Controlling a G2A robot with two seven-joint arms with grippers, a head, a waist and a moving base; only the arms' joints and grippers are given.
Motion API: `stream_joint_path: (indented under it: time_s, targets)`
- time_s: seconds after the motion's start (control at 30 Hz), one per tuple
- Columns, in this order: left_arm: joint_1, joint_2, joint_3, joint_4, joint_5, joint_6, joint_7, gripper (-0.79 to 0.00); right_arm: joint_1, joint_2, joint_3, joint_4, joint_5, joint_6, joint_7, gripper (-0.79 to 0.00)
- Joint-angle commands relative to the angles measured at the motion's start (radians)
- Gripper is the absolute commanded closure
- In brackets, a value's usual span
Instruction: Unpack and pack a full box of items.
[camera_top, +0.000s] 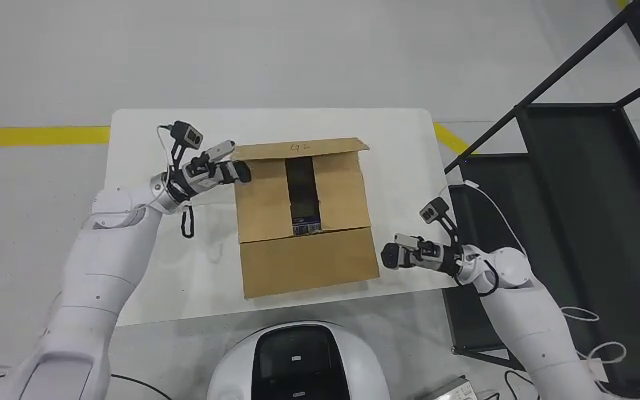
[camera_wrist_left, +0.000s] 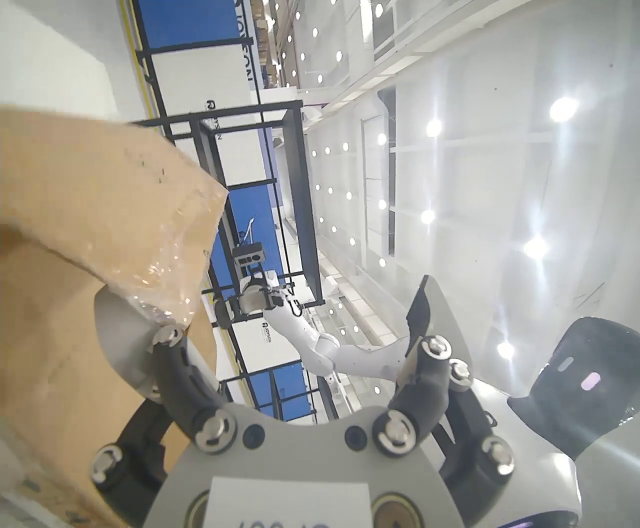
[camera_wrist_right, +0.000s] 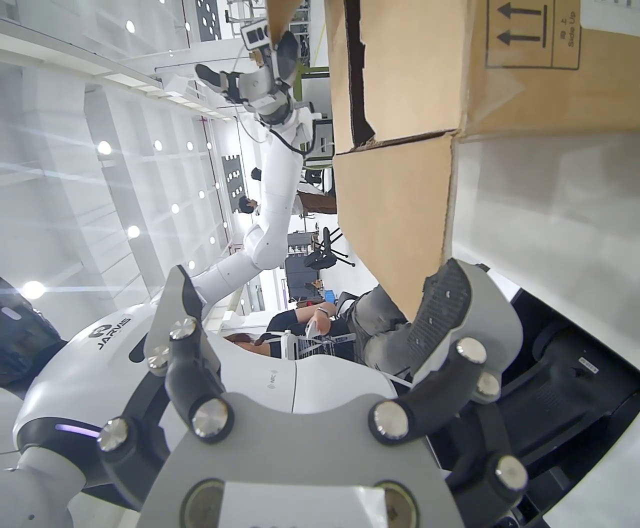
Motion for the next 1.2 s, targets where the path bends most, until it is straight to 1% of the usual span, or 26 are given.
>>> stream_joint_path:
  time_s: [0.0,0.1,0.23,0.33,0.47,0.67,0.77,0.83,1.0,1.1,1.17]
  targets:
    - [-0.047,-0.007,0.009,0.021,0.005,-0.007,0.012,-0.785,0.003,0.0,-0.002,0.003,-0.005,0.001,-0.003,-0.785]
    - [-0.126,-0.026,0.039,0.092,0.016,-0.014,0.06,-0.785,0.008,0.001,0.0,0.011,-0.003,0.0,-0.013,-0.785]
    - [-0.22,-0.062,0.094,0.213,0.038,-0.053,0.159,-0.785,0.009,0.002,0.004,0.02,0.004,-0.005,-0.02,-0.785]
    - [-0.273,-0.092,0.138,0.303,0.07,-0.102,0.241,-0.785,0.006,0.002,0.009,0.029,0.013,-0.009,-0.027,-0.785]
    - [-0.326,-0.134,0.197,0.412,0.12,-0.139,0.341,-0.785,0.004,0.003,0.014,0.041,0.021,-0.012,-0.034,-0.785]
    - [-0.376,-0.189,0.27,0.548,0.228,-0.149,0.497,-0.785,0.006,0.004,0.021,0.059,0.029,-0.015,-0.045,-0.785]
    - [-0.392,-0.211,0.292,0.608,0.273,-0.125,0.594,-0.785,0.006,0.004,0.023,0.064,0.032,-0.017,-0.048,-0.785]
    - [-0.396,-0.225,0.299,0.64,0.282,-0.087,0.642,-0.785,0.005,0.005,0.023,0.066,0.03,-0.017,-0.05,-0.785]
    - [-0.399,-0.247,0.323,0.686,0.336,-0.054,0.661,-0.785,0.005,0.006,0.022,0.067,0.016,-0.015,-0.057,-0.785]
    - [-0.4,-0.254,0.334,0.71,0.374,-0.042,0.666,-0.785,0.005,0.007,0.023,0.065,0.008,-0.014,-0.06,-0.785]
    - [-0.402,-0.255,0.34,0.723,0.404,-0.052,0.671,-0.785,0.004,0.007,0.023,0.061,0.004,-0.014,-0.064,-0.785]
